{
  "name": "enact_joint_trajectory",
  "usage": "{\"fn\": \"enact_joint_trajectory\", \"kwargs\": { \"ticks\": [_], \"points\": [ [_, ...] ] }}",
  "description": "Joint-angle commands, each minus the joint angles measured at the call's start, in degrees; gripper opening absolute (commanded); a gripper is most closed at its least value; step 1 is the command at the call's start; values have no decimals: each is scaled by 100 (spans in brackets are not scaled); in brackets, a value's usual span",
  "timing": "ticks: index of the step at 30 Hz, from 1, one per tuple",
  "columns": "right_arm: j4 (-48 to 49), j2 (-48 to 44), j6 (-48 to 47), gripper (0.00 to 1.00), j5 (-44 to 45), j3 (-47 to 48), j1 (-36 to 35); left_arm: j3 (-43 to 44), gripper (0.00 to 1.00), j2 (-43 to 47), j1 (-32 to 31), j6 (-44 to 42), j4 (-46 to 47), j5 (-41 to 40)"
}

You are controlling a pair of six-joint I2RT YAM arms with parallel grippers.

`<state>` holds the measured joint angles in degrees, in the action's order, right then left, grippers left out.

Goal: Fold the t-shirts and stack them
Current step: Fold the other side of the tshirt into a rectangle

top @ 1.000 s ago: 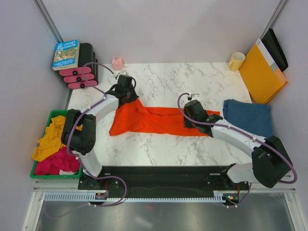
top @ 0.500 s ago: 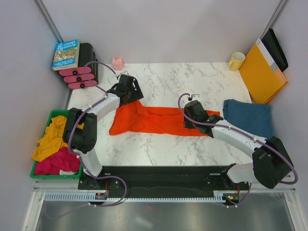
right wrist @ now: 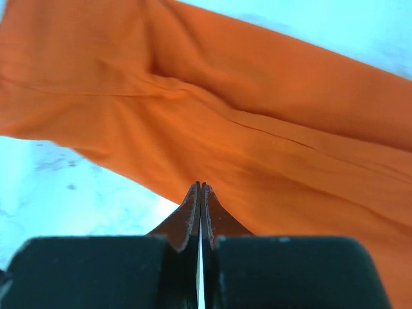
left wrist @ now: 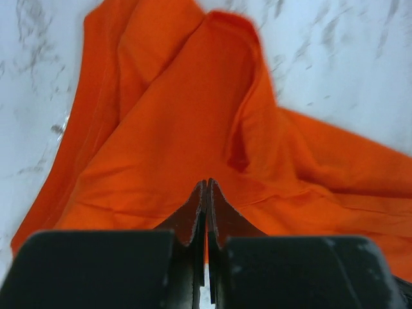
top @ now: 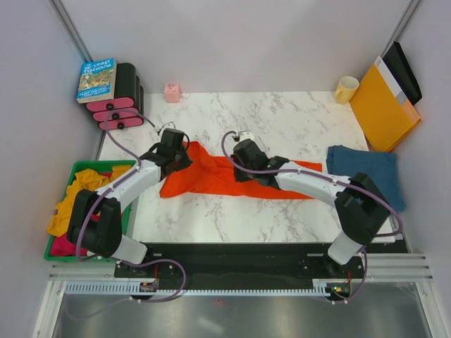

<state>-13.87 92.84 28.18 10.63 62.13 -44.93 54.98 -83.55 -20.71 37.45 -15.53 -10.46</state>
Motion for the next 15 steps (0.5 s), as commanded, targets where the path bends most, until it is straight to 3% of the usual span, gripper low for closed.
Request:
{"fn": "enact_joint_trajectory", "kwargs": {
  "ticks": [1,7,15],
  "points": [
    [315,629,-6,0,-333,1000,-341,-365,2,-21,40,315,-284,-395],
    [464,1622,257,0,-825,1854,-508,-681,2,-196,85,613,-337,-334],
    [560,2212,363,0,-1037,2268,-772,-849,2,-504,111,869,-407,-71]
  ]
}}
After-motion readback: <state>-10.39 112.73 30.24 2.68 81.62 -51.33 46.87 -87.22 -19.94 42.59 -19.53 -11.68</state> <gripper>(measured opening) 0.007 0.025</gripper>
